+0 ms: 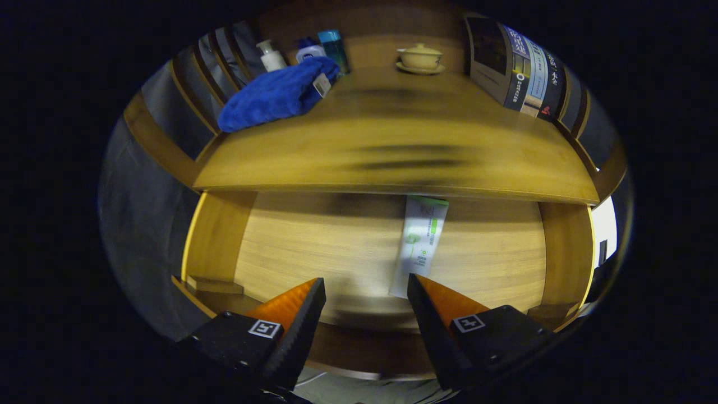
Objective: Pull open the drawer, take out the items inside it, and place them on the countertop above the cabinet.
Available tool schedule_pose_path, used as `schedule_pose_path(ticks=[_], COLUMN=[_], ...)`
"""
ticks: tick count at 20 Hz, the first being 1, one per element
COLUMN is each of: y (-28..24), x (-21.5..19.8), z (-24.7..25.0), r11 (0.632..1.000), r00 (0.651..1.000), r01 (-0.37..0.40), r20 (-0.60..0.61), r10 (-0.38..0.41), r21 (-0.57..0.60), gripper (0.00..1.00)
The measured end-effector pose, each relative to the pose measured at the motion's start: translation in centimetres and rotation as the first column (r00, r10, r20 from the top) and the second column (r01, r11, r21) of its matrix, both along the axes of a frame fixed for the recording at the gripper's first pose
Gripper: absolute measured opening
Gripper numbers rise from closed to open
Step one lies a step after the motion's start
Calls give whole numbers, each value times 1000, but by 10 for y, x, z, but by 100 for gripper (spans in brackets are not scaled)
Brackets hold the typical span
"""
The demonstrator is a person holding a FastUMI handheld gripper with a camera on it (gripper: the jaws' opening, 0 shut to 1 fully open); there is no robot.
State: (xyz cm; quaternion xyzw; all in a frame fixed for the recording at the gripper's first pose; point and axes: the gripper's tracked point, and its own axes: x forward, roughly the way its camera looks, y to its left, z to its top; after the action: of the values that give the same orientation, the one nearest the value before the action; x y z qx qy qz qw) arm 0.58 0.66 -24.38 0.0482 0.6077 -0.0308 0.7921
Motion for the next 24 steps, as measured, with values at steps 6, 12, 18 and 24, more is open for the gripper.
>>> schedule_pose_path(ticks=[6, 12, 18, 24], y=[-27, -32, -39, -3], x=[12, 18, 41, 86], z=[-19, -45, -39, -6], r11=[997, 992, 996, 988], r00=[997, 991, 996, 1000], r01=[66, 109, 62, -18], r20=[-27, -70, -56, 6], r10=[-67, -113, -66, 17], r21=[-47, -58, -67, 152], gripper=[94, 89, 61, 44])
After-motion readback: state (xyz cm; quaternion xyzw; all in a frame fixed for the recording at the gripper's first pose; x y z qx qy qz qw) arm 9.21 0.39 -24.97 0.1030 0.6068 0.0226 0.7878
